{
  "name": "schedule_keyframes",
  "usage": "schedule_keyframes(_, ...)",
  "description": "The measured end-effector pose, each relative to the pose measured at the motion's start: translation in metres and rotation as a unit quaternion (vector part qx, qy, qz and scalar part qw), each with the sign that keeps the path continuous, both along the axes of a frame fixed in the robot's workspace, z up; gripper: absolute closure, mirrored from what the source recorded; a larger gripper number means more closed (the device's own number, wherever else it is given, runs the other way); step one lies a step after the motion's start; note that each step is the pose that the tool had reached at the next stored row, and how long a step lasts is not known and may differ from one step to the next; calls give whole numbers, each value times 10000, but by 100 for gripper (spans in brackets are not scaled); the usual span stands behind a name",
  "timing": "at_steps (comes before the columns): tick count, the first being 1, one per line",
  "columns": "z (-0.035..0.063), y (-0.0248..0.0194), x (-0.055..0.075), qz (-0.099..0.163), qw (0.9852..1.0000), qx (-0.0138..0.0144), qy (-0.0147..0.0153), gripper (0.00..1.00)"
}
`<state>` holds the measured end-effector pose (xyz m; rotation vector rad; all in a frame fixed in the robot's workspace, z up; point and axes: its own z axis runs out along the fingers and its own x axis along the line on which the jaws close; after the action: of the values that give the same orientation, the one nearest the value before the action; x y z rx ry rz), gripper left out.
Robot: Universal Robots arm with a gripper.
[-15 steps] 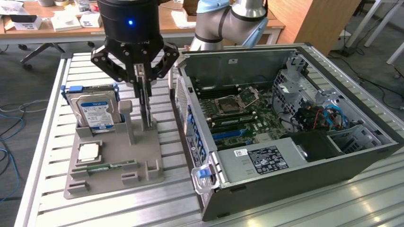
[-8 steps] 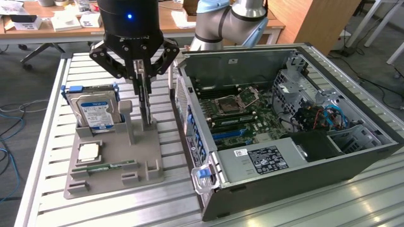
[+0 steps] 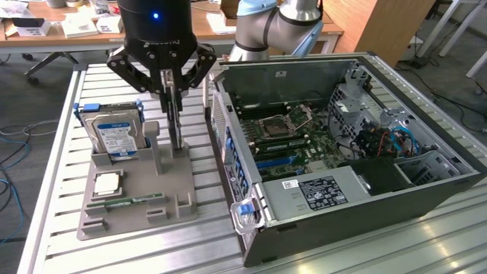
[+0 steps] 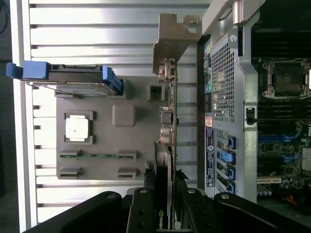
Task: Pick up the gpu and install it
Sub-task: 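Pick up the gpu and move the gpu toward the slot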
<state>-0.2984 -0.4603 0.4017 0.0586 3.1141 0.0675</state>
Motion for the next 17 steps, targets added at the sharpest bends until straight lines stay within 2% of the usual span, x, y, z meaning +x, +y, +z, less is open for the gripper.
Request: schedule_keyframes(17, 27, 0, 23, 1, 10000, 0, 0, 74)
